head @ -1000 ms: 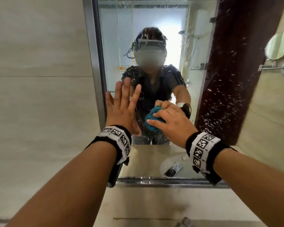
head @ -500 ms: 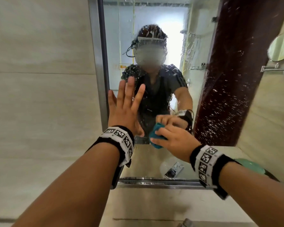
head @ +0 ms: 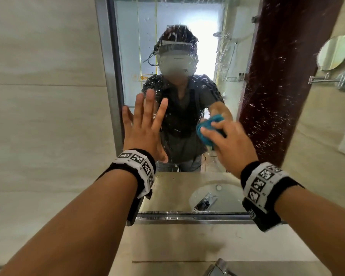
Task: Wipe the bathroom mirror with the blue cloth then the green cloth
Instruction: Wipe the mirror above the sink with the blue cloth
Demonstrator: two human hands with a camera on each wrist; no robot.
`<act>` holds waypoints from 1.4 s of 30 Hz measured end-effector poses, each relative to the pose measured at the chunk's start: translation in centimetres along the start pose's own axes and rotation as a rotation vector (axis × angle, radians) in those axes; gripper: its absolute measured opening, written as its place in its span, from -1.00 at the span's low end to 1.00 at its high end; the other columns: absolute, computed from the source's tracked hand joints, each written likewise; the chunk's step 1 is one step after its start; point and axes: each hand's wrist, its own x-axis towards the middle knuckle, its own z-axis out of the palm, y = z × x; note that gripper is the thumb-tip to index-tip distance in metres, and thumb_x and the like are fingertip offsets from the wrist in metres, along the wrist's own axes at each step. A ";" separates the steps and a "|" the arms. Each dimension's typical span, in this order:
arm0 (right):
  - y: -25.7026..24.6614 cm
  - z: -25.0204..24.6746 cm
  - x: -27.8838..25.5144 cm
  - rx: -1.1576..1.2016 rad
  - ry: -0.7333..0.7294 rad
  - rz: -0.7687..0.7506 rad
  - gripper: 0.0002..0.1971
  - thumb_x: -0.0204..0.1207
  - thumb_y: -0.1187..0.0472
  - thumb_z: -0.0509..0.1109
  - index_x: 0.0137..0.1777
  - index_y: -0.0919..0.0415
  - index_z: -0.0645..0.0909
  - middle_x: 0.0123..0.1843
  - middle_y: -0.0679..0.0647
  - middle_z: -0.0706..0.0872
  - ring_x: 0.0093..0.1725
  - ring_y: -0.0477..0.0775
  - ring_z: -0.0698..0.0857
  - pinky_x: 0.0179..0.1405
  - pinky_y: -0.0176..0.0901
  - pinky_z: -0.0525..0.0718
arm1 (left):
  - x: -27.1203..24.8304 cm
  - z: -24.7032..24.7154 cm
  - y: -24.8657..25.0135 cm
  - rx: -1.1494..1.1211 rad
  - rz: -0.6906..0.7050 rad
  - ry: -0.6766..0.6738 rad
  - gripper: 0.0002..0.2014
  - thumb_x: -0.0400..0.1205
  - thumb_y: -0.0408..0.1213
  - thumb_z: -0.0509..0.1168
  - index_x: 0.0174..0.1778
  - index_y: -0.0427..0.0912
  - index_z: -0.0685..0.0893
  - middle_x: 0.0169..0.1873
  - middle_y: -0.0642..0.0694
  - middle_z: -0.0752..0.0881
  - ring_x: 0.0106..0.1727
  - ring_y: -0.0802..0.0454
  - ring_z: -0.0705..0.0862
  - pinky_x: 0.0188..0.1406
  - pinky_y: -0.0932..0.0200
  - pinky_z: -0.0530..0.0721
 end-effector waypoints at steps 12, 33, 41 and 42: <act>1.8 -1.8 -0.4 -0.069 0.067 0.024 -0.52 0.23 0.36 0.61 0.18 0.19 0.68 0.07 0.26 0.66 -0.04 0.33 0.62 -0.22 0.03 0.68 | -0.2 -0.3 0.2 -0.011 -0.003 -0.013 0.50 0.14 0.35 0.52 0.48 -0.01 -0.64 0.50 -0.23 -0.59 0.43 -0.19 -0.65 0.49 -0.37 -0.38; 1.6 0.9 -4.6 -0.113 -0.002 -0.179 -0.50 0.18 0.42 0.60 0.17 0.17 0.69 0.11 0.20 0.68 -0.04 0.26 0.65 -0.07 0.09 0.71 | -0.8 -0.3 0.6 -0.020 -0.003 0.050 0.39 0.27 0.23 0.51 0.54 -0.02 -0.55 0.54 -0.24 -0.54 0.54 -0.24 -0.53 0.53 -0.36 -0.34; -0.6 1.9 -0.5 -0.087 0.194 -0.067 -0.48 0.29 0.46 0.50 0.27 0.13 0.64 0.22 0.22 0.65 0.13 0.22 0.44 0.11 0.09 0.59 | -4.5 3.0 0.9 -0.035 0.067 -0.030 0.40 0.18 0.36 0.47 0.54 0.08 -0.53 0.51 -0.15 -0.60 0.51 -0.16 -0.62 0.50 -0.35 -0.43; -1.5 2.6 -1.4 -0.063 0.170 -0.111 -0.56 0.35 0.43 0.45 0.23 0.12 0.67 0.22 0.21 0.66 0.15 0.20 0.44 0.12 0.09 0.58 | -4.6 3.7 0.9 -0.029 0.064 -0.026 0.40 0.18 0.36 0.47 0.52 0.08 -0.55 0.51 -0.15 -0.58 0.51 -0.16 -0.61 0.49 -0.34 -0.44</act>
